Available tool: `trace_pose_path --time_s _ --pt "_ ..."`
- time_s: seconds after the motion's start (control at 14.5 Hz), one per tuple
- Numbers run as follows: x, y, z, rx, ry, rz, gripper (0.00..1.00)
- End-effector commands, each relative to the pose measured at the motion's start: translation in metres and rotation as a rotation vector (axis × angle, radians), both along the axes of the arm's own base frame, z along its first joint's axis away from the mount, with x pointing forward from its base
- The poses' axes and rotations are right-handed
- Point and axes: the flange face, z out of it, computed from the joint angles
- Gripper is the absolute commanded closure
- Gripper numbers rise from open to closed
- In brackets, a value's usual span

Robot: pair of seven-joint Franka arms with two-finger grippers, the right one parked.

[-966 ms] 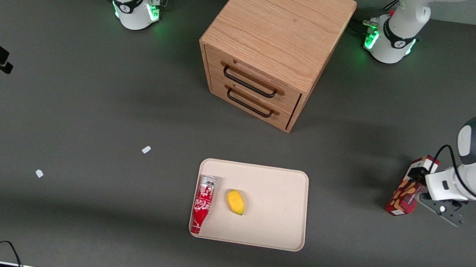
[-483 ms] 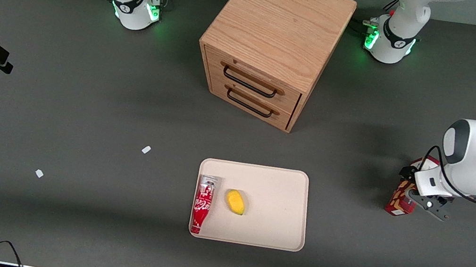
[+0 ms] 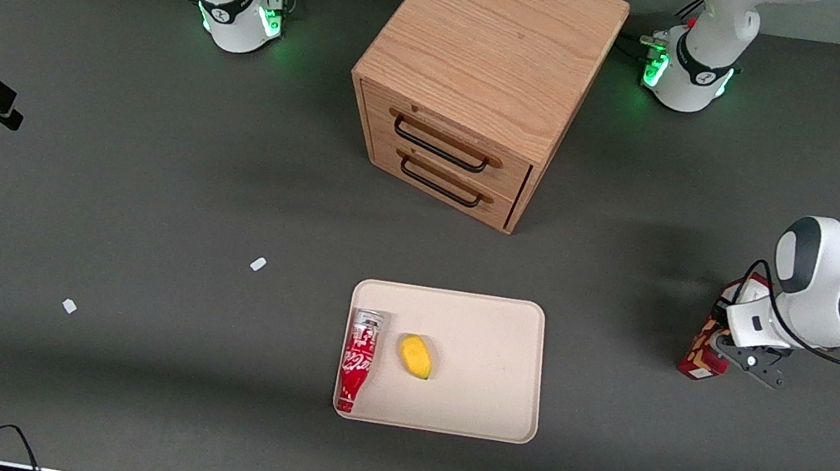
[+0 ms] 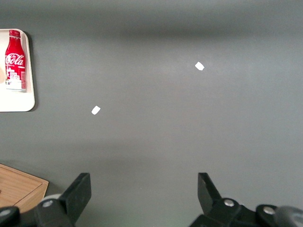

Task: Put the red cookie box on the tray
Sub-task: 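Close the left gripper on the cookie box and lift it, then carry the held cookie box over the cream tray and lower it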

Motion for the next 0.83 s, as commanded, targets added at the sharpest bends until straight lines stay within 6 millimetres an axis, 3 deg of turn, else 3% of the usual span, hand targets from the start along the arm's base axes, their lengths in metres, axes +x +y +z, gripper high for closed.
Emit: trace_pose_path --time_s 0.0,0.14,0.34,0.55,0.76 --pt "0.002 0.002 0.010 0.002 -0.010 -0.005 1.00" --pt "0.009 -0.001 0.023 0.003 -0.018 -0.002 1.00" --pt "0.028 -0.006 0.069 -0.015 0.015 0.083 1.00" --pt "0.055 -0.041 0.142 -0.019 0.038 0.167 1.00" --pt "0.076 -0.089 0.208 0.005 0.043 0.276 1.00"
